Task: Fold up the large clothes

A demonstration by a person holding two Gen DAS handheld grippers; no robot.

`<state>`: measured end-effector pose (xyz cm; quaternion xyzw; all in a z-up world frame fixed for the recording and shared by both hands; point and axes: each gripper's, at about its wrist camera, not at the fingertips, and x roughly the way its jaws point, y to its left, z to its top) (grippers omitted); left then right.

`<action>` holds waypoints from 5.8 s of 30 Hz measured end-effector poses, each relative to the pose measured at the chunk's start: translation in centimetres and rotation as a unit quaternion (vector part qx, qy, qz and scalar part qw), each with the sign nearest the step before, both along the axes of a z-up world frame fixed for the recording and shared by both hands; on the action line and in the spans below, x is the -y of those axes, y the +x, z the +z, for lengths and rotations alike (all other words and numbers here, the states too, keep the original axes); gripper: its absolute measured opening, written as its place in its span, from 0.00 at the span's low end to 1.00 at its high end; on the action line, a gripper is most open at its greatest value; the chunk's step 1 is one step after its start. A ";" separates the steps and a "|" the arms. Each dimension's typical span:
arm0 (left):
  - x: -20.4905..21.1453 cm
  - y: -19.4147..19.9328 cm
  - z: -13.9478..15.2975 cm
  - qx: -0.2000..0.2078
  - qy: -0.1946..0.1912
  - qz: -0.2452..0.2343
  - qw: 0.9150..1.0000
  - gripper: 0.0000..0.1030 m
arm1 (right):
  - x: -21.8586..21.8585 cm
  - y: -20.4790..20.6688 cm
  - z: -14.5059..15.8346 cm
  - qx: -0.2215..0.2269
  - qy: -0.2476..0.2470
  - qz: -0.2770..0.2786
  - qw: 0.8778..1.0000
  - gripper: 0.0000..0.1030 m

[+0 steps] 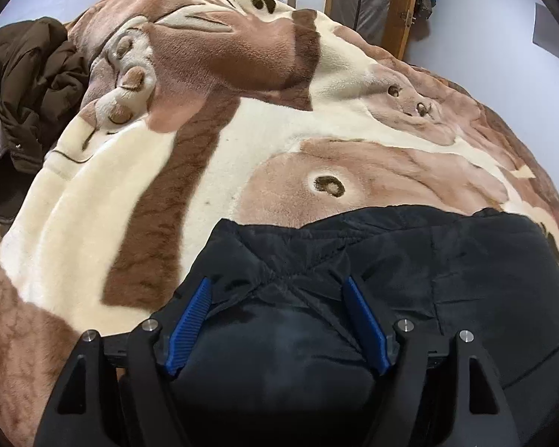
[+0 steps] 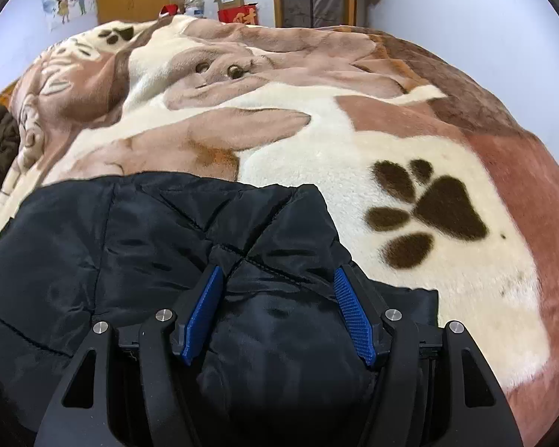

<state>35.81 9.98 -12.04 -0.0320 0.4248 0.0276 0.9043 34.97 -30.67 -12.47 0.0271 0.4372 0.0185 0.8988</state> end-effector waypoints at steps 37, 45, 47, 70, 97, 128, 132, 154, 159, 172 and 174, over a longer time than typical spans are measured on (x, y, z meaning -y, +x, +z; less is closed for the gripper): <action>-3.0 -4.5 1.6 0.018 -0.007 0.003 1.000 0.75 | -0.5 -4.2 1.9 0.010 -0.046 -0.004 0.999 0.60; -1.9 -6.5 6.7 0.053 -0.016 -0.015 0.998 0.74 | -2.7 -7.3 7.5 0.059 -0.052 0.023 0.997 0.60; -1.3 -6.3 6.3 0.046 -0.015 -0.020 0.999 0.74 | -3.8 -7.6 7.9 0.061 -0.044 0.037 0.997 0.60; 1.2 -8.2 6.6 0.045 -0.034 -0.046 0.997 0.71 | -5.2 -9.0 7.1 0.047 -0.056 0.078 0.994 0.60; -0.3 -9.0 2.8 -0.005 -0.011 -0.014 1.000 0.68 | 0.8 -11.6 2.7 -0.024 -0.002 0.021 0.999 0.60; -2.3 -3.8 3.4 -0.015 -0.017 0.000 1.000 0.69 | 2.0 -5.1 3.8 -0.026 0.006 -0.001 1.000 0.60; -3.9 -7.1 5.9 0.024 -0.026 0.000 0.999 0.69 | 3.5 -8.1 6.2 0.004 0.030 -0.004 1.000 0.60; -8.8 -9.4 -0.3 -0.031 -0.132 0.040 0.990 0.77 | 8.8 -9.6 -0.8 -0.086 0.180 -0.049 0.979 0.65; -9.1 -8.9 -1.3 -0.041 -0.151 0.044 0.987 0.85 | 9.1 -9.5 -1.5 -0.096 0.200 -0.043 0.974 0.65; -9.2 -7.8 -2.8 -0.043 -0.185 0.044 0.981 0.88 | 8.1 -7.8 -2.3 -0.100 0.219 -0.013 0.971 0.59; -9.0 -7.2 -3.0 -0.048 -0.190 0.039 0.980 0.82 | 7.9 -7.1 -2.5 -0.101 0.218 -0.011 0.971 0.58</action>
